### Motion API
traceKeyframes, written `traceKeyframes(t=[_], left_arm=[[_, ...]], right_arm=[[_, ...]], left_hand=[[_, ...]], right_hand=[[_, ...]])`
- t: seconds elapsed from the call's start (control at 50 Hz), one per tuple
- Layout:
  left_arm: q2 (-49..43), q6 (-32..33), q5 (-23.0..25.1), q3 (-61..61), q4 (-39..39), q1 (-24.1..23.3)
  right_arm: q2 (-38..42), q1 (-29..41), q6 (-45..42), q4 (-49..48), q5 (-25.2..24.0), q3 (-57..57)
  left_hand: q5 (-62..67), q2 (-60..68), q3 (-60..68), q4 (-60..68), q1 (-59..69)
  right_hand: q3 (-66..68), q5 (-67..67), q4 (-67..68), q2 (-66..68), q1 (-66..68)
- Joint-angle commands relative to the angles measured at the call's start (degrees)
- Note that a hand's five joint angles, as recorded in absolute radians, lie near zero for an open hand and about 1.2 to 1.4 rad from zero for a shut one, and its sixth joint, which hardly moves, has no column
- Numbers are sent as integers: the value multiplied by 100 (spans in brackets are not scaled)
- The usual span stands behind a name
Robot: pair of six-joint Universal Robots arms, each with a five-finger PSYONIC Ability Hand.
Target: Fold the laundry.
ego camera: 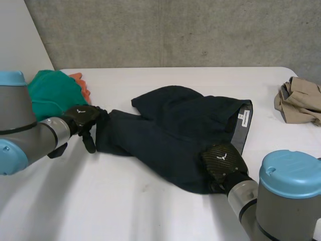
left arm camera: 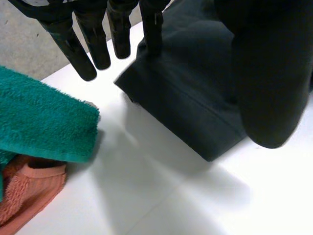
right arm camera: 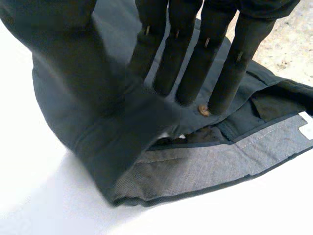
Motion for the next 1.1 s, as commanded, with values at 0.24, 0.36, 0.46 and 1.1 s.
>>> traceKeyframes(t=[0.24,0.36,0.46,1.1], left_arm=[[-365,64,-627,-28,533,-762],[-576,160,-864,51,946,-1140],[-568,213,-1163,77,1175,-1299],[2837,-288,-381,674,-1348,-921]], right_arm=[[-1963,-11,242,393,-299,-775],[-2052,-117,664,508,-273,-1021],[-1850,-301,691,534,-238,-1065],[-1166,-865,-663,1852,-510,-2936]], left_hand=[[-680,-766,-762,-719,-772],[94,8,12,55,2],[4997,4912,4916,4958,4906],[6320,6234,6238,6281,6228]], right_hand=[[1699,1796,1722,1592,1887],[1699,1796,1722,1592,1887],[1699,1796,1722,1592,1887],[1699,1796,1722,1592,1887]])
